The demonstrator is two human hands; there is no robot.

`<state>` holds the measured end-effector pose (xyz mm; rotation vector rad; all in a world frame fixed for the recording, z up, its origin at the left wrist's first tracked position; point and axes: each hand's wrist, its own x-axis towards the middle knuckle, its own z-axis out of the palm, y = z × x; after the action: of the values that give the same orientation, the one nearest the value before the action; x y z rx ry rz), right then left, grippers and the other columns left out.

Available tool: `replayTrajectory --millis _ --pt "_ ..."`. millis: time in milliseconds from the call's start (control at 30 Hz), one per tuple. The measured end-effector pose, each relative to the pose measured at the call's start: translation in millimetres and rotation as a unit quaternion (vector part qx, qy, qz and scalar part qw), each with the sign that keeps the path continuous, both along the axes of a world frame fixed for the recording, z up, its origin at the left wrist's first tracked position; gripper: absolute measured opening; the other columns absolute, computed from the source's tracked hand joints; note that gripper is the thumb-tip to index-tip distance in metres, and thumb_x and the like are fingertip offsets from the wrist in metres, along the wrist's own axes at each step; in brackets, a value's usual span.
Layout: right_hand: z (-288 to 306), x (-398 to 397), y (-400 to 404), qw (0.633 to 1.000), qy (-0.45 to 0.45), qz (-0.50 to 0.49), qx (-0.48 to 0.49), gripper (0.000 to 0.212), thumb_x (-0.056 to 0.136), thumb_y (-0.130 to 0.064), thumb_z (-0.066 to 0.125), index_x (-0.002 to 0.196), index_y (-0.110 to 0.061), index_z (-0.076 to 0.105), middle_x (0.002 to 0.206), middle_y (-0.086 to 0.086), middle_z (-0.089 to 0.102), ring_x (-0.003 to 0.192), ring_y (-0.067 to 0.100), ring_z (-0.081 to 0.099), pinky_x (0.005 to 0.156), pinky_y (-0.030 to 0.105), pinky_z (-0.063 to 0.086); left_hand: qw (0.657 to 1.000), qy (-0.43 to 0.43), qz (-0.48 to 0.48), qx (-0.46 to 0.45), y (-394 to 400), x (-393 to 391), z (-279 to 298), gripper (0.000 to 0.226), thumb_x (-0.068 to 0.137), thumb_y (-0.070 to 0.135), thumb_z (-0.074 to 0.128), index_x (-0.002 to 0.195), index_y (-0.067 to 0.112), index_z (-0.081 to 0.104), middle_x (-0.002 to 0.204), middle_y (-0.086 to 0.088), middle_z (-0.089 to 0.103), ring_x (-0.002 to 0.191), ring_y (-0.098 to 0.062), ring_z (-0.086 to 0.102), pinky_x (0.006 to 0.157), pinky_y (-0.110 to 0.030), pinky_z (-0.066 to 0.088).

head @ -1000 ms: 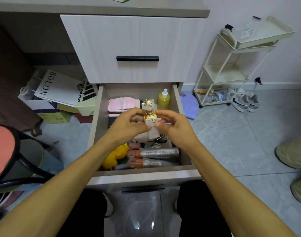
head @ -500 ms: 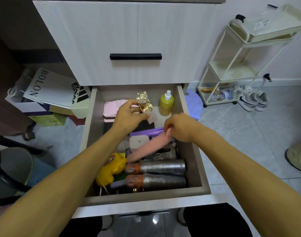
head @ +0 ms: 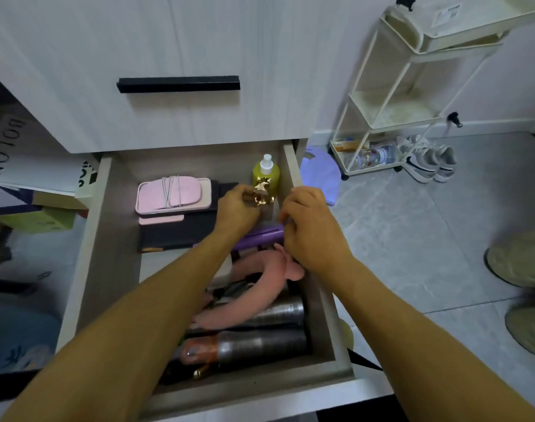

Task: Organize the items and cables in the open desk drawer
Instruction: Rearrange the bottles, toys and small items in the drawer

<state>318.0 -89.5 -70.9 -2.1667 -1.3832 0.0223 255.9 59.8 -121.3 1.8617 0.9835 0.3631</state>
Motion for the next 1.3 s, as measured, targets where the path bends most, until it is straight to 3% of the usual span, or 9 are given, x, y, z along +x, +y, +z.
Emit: replayTrajectory --millis 133,267,367,567,667,733,833,1033,1300 --pt "-1 -4 -2 0.997 0.028 -0.066 0.038 0.020 0.073 0.006 0.060 0.089 -0.006 0.064 0.109 0.009 0.051 0.099 0.021 0.048 0.073 0.021 0.039 0.999 0.015 0.029 -0.010 -7 7 -4 0.030 0.078 0.009 0.074 0.105 0.008 0.062 0.099 -0.001 0.070 0.089 -0.013 0.063 0.063 -0.008 0.040" --pt "1 -5 -4 0.988 0.086 -0.114 0.061 0.028 0.076 0.002 0.057 0.102 -0.007 0.057 0.113 0.005 0.041 0.084 0.013 0.046 0.068 0.018 0.039 0.999 0.028 0.015 0.004 -14 10 -3 0.021 0.079 0.020 0.077 0.074 0.019 0.057 0.083 -0.002 0.066 0.077 -0.015 0.060 0.065 -0.018 0.043" --pt "0 -3 -3 0.988 0.084 -0.111 0.067 0.026 0.075 0.002 0.057 0.100 -0.006 0.057 0.111 0.005 0.041 0.083 0.014 0.047 0.069 0.017 0.038 0.999 0.040 0.004 0.003 -12 13 -6 0.024 0.081 0.025 0.077 0.069 0.023 0.056 0.082 -0.002 0.065 0.081 -0.019 0.063 0.068 -0.023 0.045" --pt "-3 -1 -6 0.989 0.078 -0.101 0.076 0.024 0.076 0.000 0.058 0.098 -0.006 0.058 0.113 0.007 0.041 0.090 0.019 0.052 0.071 0.021 0.044 0.995 -0.030 -0.045 0.086 -8 5 4 0.035 0.081 0.022 0.077 0.113 0.016 0.063 0.100 0.002 0.064 0.079 -0.006 0.061 0.070 -0.012 0.046" --pt "-5 1 -5 0.990 0.076 -0.096 0.077 0.023 0.076 -0.002 0.059 0.098 -0.006 0.060 0.114 0.009 0.042 0.091 0.021 0.053 0.071 0.027 0.050 0.973 -0.049 -0.122 0.187 -4 8 19 0.048 0.086 0.016 0.070 0.132 0.016 0.056 0.114 -0.007 0.058 0.088 -0.014 0.061 0.082 -0.021 0.050" --pt "-6 0 -6 0.989 0.075 -0.099 0.074 0.022 0.076 -0.002 0.059 0.098 -0.006 0.060 0.114 0.009 0.043 0.090 0.020 0.053 0.069 0.030 0.052 0.960 -0.018 -0.161 0.227 -1 13 24 0.046 0.088 0.016 0.067 0.133 0.015 0.057 0.121 -0.013 0.058 0.102 -0.024 0.059 0.090 -0.032 0.049" --pt "-6 -2 -5 0.989 0.077 -0.104 0.071 0.022 0.077 -0.002 0.059 0.098 -0.008 0.061 0.115 0.007 0.043 0.091 0.018 0.052 0.070 0.032 0.053 0.961 -0.011 -0.146 0.233 0 20 28 0.032 0.088 0.016 0.068 0.119 0.011 0.064 0.112 -0.012 0.061 0.093 -0.024 0.060 0.085 -0.037 0.052" --pt "-6 2 -3 0.989 0.082 -0.103 0.070 0.023 0.076 -0.003 0.058 0.098 -0.009 0.061 0.115 0.006 0.042 0.092 0.019 0.053 0.070 0.035 0.054 0.978 -0.011 -0.093 0.187 -2 28 27 0.034 0.086 0.021 0.073 0.116 0.010 0.062 0.106 -0.008 0.065 0.083 -0.012 0.060 0.078 -0.024 0.050" --pt "-8 1 -2 0.988 0.086 -0.107 0.071 0.023 0.076 -0.003 0.057 0.098 -0.008 0.061 0.115 0.006 0.042 0.090 0.018 0.053 0.069 0.034 0.054 0.980 -0.012 -0.106 0.166 0 24 31 0.037 0.086 0.019 0.073 0.121 0.012 0.064 0.111 -0.010 0.068 0.095 -0.018 0.066 0.086 -0.027 0.052"
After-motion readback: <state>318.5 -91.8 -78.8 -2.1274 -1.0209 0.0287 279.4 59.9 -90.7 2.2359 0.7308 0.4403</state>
